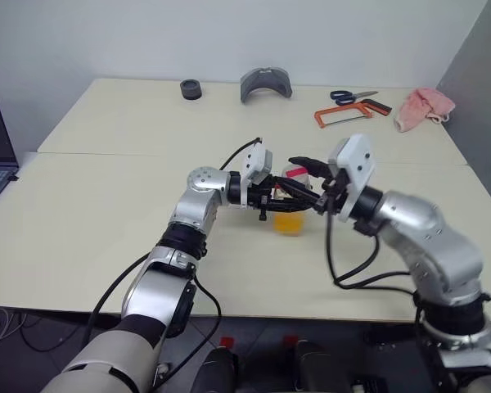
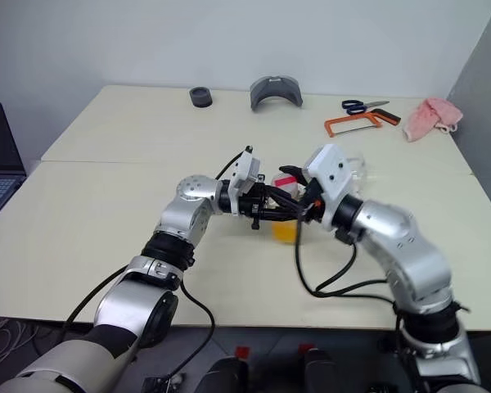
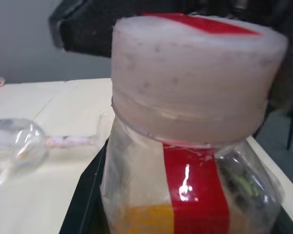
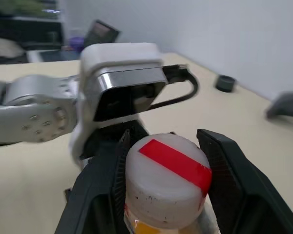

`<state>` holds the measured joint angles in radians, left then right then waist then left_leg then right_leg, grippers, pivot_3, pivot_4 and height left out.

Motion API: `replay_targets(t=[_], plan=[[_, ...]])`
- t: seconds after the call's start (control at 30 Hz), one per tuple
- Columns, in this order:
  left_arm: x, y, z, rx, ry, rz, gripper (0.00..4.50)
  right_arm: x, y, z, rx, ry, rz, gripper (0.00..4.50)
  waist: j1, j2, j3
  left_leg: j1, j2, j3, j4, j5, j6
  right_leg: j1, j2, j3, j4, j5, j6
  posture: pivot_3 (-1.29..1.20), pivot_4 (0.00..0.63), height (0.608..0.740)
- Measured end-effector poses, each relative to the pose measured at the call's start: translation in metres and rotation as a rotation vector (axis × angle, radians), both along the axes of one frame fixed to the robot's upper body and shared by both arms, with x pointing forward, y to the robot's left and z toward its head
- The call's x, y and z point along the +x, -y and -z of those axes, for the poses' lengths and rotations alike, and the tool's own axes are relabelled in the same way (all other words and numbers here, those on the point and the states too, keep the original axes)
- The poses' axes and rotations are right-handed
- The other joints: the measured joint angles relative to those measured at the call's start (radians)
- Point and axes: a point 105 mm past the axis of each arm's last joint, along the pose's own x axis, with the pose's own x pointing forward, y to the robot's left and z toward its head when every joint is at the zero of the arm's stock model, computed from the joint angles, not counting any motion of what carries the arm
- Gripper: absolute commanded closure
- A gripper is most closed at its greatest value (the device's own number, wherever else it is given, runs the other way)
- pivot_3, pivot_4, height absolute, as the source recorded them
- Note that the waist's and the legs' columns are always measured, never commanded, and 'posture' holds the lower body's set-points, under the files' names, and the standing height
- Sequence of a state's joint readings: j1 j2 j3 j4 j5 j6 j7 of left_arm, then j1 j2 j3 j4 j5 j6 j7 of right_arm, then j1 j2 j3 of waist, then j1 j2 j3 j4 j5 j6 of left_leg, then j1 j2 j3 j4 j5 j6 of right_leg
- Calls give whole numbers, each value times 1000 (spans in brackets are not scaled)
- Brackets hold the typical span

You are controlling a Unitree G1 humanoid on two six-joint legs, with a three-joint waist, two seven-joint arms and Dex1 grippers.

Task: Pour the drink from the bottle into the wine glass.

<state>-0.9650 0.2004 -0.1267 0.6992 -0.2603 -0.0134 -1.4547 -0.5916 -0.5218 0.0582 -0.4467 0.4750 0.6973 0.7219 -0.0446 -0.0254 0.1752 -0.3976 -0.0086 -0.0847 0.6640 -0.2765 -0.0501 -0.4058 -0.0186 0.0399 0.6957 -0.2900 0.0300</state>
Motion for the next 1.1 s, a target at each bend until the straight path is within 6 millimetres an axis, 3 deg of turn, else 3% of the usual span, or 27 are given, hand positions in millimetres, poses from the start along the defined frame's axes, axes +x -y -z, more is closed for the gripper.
replay_targets(t=[0.17, 0.4, 0.43, 0.63, 1.1], plan=[[-4, 2, 2, 17, -2, 35, 2821, -1, 5, 1, -1, -63, -73, 2625, 0, 0, 0, 0, 1, 0, 0, 0, 0, 0, 0, 0, 0, 0, 0, 0, 150, 740], [-2, -1, 4, 12, -20, 1, 2829, -7, 0, 3, 87, -76, -65, 168, 1, 0, 0, 0, 2, -2, 0, 0, 0, -1, -1, 1, 1, 0, 0, 0, 150, 740], [-2, -2, 5, 13, -24, -7, 2829, -10, -1, 0, 95, -56, -56, 0, 1, 0, 0, -1, 2, -3, 1, 0, 0, -1, -2, 1, 1, 0, 0, 0, 150, 740], [2, -6, 4, 10, -23, -36, 2830, -13, 2, -11, 127, 51, 63, 0, 3, 0, 0, -1, 1, -5, 1, 0, 0, -1, -2, 1, 1, 0, 0, 0, 150, 740], [2, -5, 4, 5, -15, -38, 2830, 1, 13, 3, 26, 117, 202, 0, 3, 0, 0, -1, 1, -2, 1, 0, 0, -1, -2, 1, 1, 0, 0, 0, 150, 740]])
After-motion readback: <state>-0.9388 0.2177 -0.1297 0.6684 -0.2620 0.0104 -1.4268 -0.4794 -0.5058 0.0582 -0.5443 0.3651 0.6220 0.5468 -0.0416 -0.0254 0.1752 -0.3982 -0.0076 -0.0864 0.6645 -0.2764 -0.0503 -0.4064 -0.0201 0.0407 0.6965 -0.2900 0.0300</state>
